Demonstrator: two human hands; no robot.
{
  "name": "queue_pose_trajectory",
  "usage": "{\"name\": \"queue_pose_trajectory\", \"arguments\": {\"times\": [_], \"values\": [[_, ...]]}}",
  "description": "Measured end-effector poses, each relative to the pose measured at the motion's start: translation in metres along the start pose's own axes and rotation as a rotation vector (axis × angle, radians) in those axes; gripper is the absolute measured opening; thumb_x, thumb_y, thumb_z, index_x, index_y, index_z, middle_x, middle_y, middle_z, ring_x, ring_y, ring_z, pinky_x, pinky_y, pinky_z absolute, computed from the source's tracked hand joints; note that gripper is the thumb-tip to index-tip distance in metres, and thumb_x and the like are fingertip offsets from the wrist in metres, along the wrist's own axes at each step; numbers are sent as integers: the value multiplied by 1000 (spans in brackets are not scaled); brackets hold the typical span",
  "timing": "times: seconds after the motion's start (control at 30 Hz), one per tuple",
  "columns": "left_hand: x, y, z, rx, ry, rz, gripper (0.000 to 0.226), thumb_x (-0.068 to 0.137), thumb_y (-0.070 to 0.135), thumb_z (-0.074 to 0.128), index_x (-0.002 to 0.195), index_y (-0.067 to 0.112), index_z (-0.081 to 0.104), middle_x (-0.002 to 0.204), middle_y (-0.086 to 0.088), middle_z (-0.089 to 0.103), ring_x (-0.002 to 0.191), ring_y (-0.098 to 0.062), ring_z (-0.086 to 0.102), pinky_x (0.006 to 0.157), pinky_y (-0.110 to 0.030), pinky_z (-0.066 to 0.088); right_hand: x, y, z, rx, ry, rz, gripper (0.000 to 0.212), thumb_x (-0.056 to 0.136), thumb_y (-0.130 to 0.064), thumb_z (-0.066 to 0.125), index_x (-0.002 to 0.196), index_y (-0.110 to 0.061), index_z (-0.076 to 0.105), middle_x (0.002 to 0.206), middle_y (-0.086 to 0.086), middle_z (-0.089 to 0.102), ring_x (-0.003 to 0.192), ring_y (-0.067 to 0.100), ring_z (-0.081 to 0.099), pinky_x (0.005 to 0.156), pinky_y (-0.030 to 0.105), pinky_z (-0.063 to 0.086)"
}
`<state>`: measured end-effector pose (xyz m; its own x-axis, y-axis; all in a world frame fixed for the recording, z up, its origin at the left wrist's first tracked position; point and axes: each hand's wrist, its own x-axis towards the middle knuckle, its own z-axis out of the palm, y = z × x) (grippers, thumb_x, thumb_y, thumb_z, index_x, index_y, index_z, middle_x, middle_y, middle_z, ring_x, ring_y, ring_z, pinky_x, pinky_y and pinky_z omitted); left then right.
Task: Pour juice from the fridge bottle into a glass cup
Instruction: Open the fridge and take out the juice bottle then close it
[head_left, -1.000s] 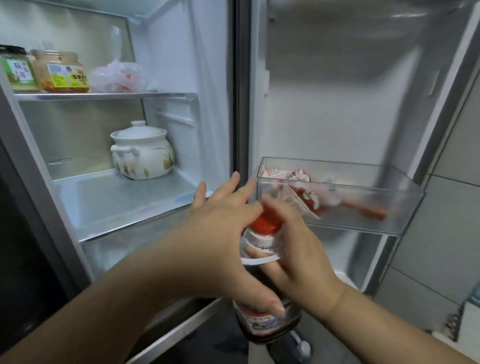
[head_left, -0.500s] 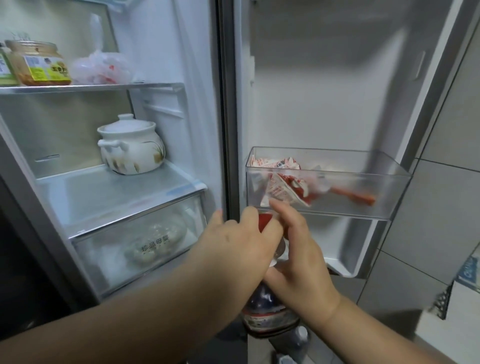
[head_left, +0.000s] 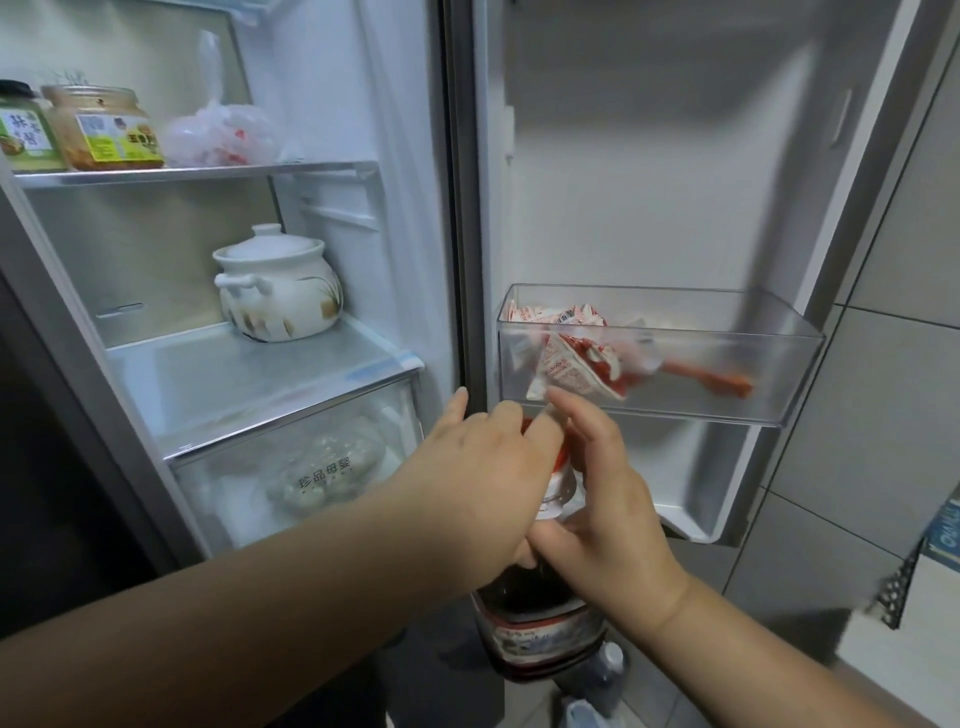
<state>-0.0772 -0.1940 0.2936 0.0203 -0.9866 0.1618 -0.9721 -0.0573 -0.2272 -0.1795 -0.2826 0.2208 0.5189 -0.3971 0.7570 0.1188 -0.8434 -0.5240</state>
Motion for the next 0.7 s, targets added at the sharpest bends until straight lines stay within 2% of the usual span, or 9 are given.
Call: {"name": "queue_pose_trajectory", "arguments": {"times": [0.07,0.13,0.17,0.27,0.4,0.5,0.6,0.7], "values": [[-4,0,8,-89,31,9,74,76,40,74,129,31,24,113,2,40,109,-21,47,113,-42,24,-3,-2,1,30,-20,52,79,66,-32,60,137,-40,27,132,-43,37,111,-19,47,89,3,37],[-9,-2,16,-288,72,-7,66,77,36,72,122,39,23,107,5,36,98,-19,47,92,-32,39,-3,-5,1,58,-42,109,79,65,-34,60,135,-46,26,122,-34,48,101,-19,52,82,1,38],[-11,-3,19,-371,99,-10,64,77,34,70,121,41,24,107,5,35,95,-17,46,83,-29,40,-3,-7,1,71,-53,131,79,66,-36,60,135,-48,25,118,-32,50,99,-17,54,80,2,39],[-16,-4,28,-486,177,-36,65,76,32,68,125,45,26,108,8,36,91,-13,47,71,-22,37,1,-10,-1,96,-111,162,83,71,-32,66,135,-59,21,114,-30,53,101,-12,56,82,3,40],[-21,4,43,-515,333,-62,67,73,34,67,131,38,33,113,6,43,91,-13,52,75,-24,44,6,-9,-11,36,-274,148,98,75,-5,73,144,-45,15,106,-28,56,97,-8,57,79,5,40],[-23,14,48,-575,451,-106,66,72,29,64,133,32,39,116,5,44,92,-13,54,76,-26,49,14,-16,-25,13,-365,134,108,71,3,68,145,-49,9,120,-22,56,105,-3,56,85,8,42],[-20,27,45,-566,569,-174,63,70,25,60,130,32,40,114,5,45,88,-14,56,71,-26,51,23,-24,-36,39,-396,119,106,70,8,65,142,-50,14,123,-19,54,109,-5,54,88,7,40],[-14,38,42,-553,693,-265,55,71,23,53,125,29,45,111,2,50,84,-18,58,64,-33,53,30,-29,-42,63,-433,108,100,69,12,63,142,-41,20,117,-20,53,108,-8,53,87,7,39]]}}
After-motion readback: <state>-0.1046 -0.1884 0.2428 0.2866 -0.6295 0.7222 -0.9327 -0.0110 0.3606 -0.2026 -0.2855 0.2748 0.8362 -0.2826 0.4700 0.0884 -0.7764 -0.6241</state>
